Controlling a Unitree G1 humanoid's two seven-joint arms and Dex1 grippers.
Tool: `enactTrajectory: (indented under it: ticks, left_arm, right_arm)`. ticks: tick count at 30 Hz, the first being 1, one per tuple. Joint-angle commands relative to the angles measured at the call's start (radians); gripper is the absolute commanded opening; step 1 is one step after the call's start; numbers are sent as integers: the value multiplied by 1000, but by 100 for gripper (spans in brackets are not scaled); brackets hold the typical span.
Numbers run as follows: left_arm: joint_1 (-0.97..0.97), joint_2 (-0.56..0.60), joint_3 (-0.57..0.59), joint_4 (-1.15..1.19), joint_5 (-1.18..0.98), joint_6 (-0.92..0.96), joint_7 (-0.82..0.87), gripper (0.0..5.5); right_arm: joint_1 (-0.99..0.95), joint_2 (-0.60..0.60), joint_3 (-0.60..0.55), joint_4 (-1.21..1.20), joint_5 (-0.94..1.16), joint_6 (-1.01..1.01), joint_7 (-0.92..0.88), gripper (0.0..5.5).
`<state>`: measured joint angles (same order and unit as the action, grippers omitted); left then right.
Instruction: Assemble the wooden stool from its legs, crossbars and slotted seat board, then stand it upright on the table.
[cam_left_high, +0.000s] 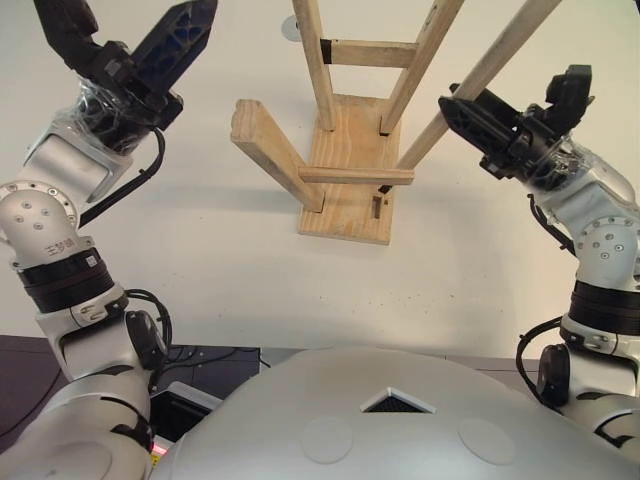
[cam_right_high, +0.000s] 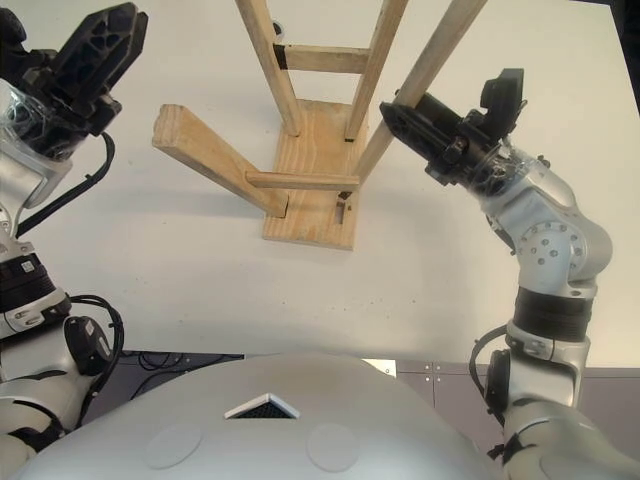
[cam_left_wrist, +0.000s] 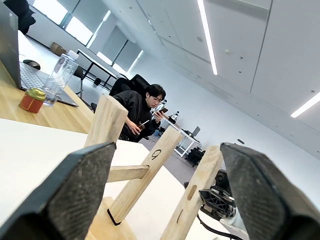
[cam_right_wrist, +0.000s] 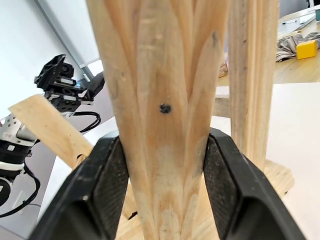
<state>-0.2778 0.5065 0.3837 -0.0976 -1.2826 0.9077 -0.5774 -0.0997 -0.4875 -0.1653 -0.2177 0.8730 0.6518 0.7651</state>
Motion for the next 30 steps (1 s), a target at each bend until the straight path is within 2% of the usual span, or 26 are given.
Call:
enactTrajectory:
  ticks: [1, 6, 11, 21, 26, 30]
  left_arm:
    - [-3, -7, -7, 7, 34, -12, 7, 383]
    - [5, -25, -8, 9, 54, -19, 13, 383]
    - [6, -30, -4, 13, 69, -20, 16, 383]
    - [21, -38, -11, 10, 102, -23, 7, 383]
    - [24, -42, -18, 6, 112, -22, 8, 383]
    - [49, -69, -43, -24, 119, -24, 25, 383]
  right_arm:
    - [27, 1, 23, -24, -30, -17, 23, 202]
    - [33, 41, 81, 8, -79, -54, 29, 202]
    - [51, 21, 119, 32, -146, -94, 65, 202]
    - [97, -218, 196, 200, -331, -260, 301, 202]
    - [73, -305, 284, 197, -462, -396, 373, 202]
    - [6, -328, 316, 117, -471, -396, 372, 202]
